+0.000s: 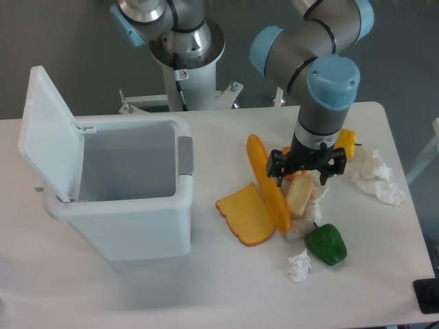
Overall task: Pick up the long bread
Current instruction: 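Move the open gripper down toward the long orange bread loaf, then lower the gripper onto the loaf's end and close the fingers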
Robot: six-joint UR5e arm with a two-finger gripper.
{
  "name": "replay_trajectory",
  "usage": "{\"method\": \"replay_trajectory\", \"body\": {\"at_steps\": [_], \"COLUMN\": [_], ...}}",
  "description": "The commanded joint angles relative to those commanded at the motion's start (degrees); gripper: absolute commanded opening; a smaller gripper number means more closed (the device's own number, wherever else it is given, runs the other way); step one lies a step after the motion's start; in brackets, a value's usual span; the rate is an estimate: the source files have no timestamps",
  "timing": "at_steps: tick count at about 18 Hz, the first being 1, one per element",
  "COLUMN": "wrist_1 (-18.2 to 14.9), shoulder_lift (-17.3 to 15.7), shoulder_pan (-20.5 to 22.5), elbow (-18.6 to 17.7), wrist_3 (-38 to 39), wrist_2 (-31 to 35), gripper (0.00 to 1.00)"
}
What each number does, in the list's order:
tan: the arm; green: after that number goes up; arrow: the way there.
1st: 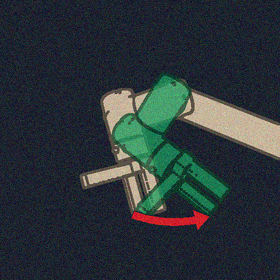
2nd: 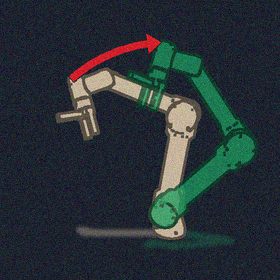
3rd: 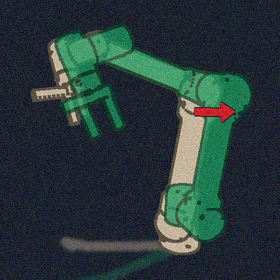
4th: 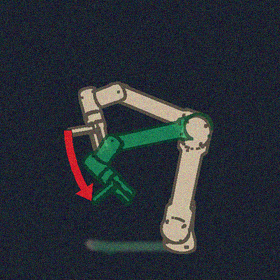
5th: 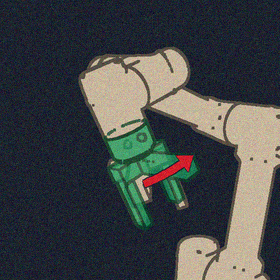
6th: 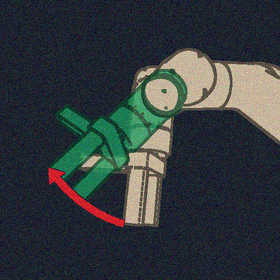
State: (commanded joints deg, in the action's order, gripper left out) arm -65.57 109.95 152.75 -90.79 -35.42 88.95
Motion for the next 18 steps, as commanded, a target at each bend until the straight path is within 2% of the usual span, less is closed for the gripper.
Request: {"method": "replay_trajectory", "body": {"at_steps": [12,18], "wrist_1": [0.26,0.27], "shoulder_lift": [4.57,6.51], "shoulder_pan": [0.35,-0.18], "elbow": [0.09,0.00], "wrist_3": [0.35,3.16], "wrist_2": [-0.27,-0.18], "gripper": [1.00,1.00]}}
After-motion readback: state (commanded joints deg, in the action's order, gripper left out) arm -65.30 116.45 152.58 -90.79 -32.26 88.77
